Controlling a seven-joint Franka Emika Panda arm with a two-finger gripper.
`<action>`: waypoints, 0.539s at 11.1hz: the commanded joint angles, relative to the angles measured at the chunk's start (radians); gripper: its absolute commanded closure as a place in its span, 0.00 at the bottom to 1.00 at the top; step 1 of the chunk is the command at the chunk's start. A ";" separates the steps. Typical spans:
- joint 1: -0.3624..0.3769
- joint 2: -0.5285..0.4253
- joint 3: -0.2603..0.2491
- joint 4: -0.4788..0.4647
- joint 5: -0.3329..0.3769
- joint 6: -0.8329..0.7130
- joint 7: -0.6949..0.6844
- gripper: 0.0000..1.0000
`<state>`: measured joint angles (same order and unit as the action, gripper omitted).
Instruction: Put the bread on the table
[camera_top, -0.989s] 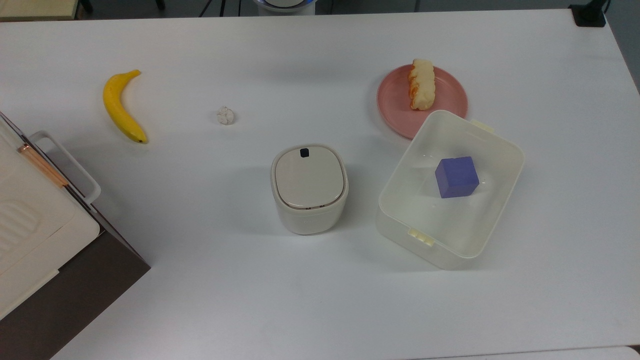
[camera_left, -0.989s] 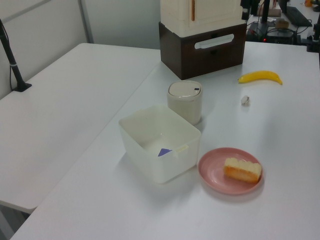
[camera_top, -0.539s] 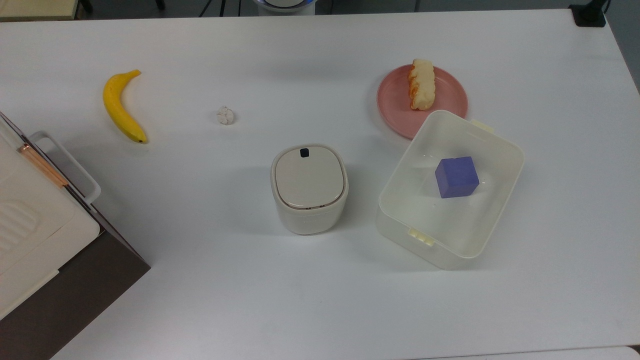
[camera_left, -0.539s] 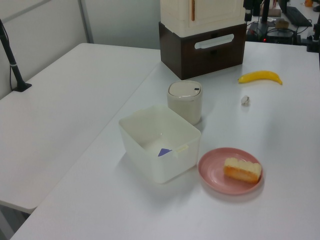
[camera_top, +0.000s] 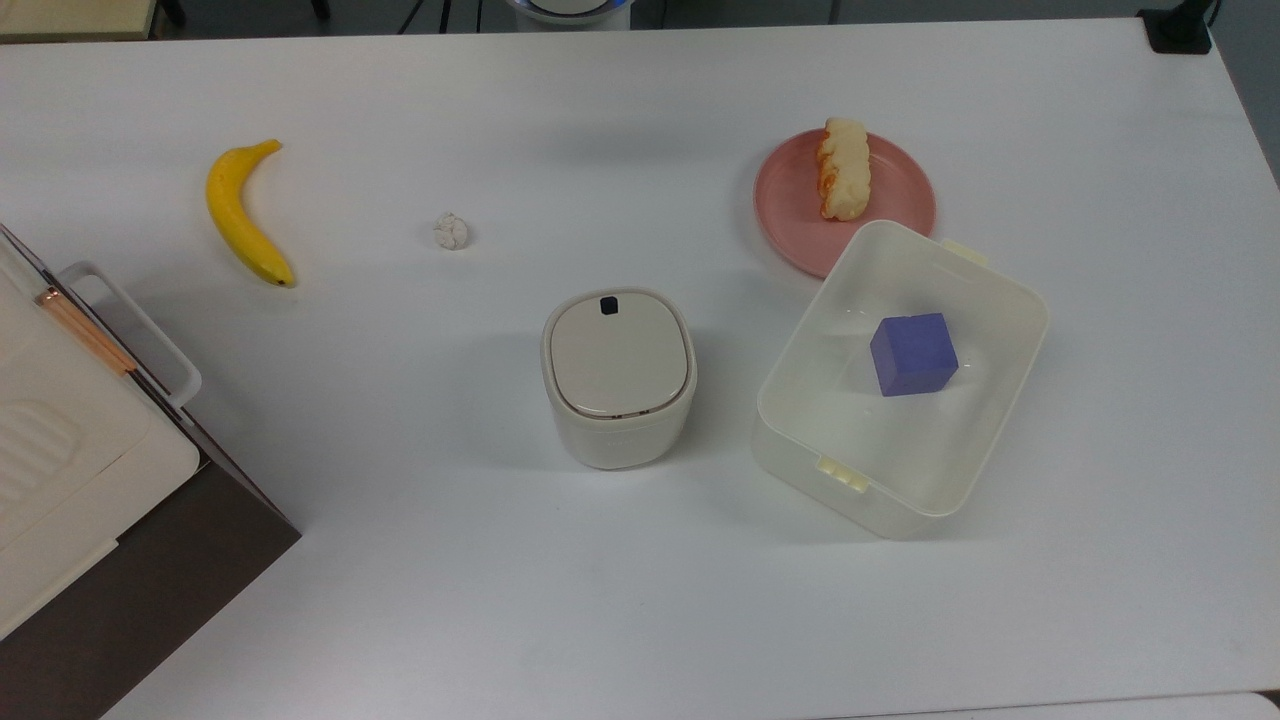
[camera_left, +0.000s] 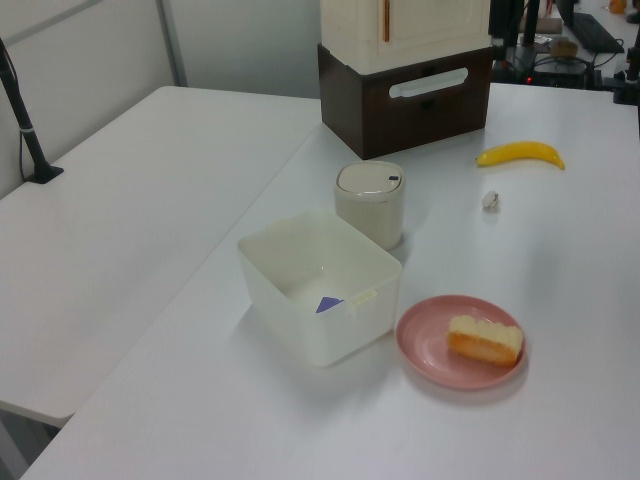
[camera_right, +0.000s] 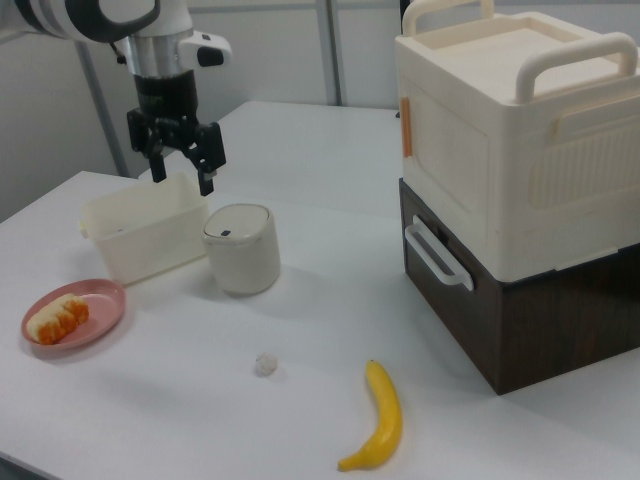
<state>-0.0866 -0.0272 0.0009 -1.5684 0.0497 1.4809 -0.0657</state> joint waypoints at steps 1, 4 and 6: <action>0.033 -0.017 0.050 -0.047 -0.021 0.005 -0.016 0.05; 0.141 -0.010 0.051 -0.097 -0.025 0.061 0.036 0.04; 0.252 0.027 0.053 -0.143 -0.077 0.120 0.122 0.04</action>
<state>0.0515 -0.0218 0.0580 -1.6463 0.0346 1.5240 -0.0352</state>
